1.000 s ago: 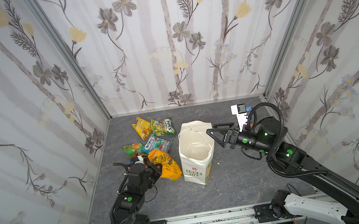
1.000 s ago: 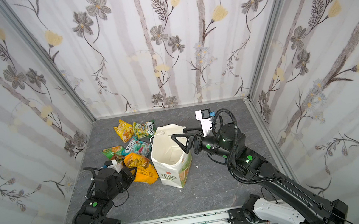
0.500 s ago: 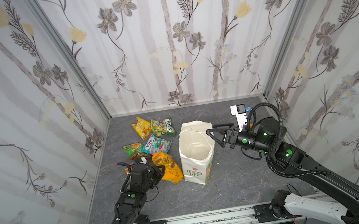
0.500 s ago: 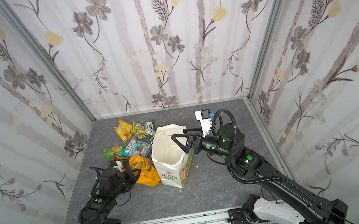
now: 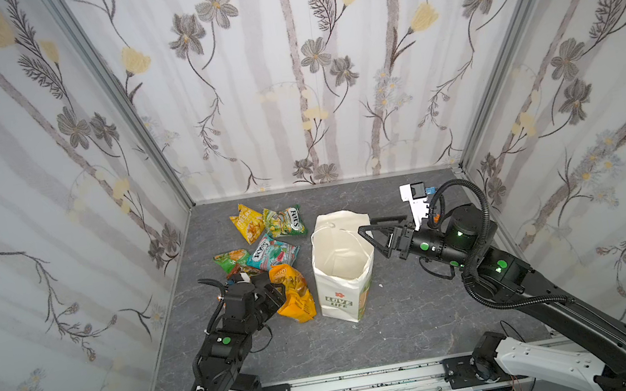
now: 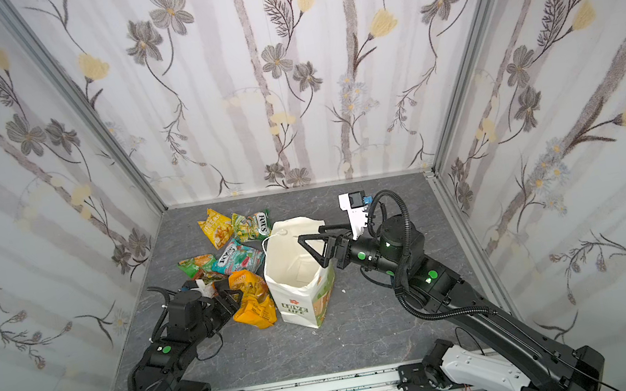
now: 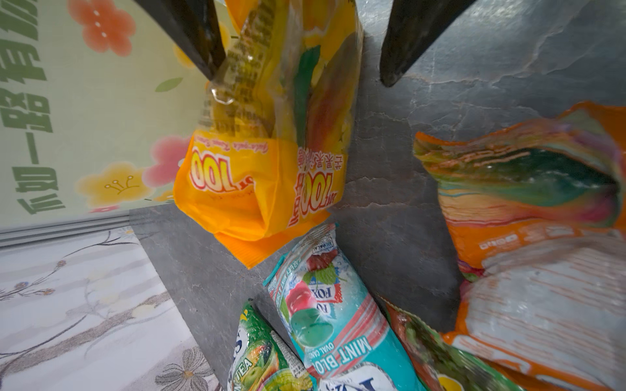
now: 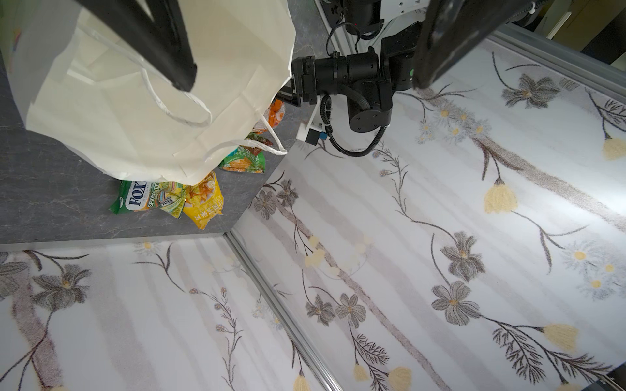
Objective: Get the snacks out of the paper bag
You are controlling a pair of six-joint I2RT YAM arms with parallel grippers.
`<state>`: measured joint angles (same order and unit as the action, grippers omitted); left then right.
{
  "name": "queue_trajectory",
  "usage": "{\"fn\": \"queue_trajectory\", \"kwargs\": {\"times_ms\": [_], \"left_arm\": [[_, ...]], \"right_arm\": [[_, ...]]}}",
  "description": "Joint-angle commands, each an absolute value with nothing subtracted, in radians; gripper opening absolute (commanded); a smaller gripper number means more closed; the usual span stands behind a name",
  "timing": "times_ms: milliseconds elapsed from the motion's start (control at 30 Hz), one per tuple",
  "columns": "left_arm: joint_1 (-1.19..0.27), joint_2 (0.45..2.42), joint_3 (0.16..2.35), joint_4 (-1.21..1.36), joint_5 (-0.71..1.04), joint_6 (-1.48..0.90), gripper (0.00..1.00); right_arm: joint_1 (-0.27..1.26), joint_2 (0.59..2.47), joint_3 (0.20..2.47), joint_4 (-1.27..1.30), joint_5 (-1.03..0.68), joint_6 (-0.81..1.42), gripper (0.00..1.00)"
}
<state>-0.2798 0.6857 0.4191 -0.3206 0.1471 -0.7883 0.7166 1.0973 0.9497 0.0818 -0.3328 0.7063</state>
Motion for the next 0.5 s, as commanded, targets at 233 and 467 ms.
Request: {"fn": "queue_trajectory", "kwargs": {"times_ms": [233, 467], "left_arm": [[-0.278, 0.517, 0.542, -0.463, 0.026, -0.591, 0.86], [-0.278, 0.419, 0.560, -0.504, -0.177, -0.435, 0.92]], "right_arm": [[0.678, 1.035, 0.918, 0.027, -0.133, 0.671, 1.00], [0.593, 0.900, 0.757, -0.018, 0.308, 0.594, 1.00]]}}
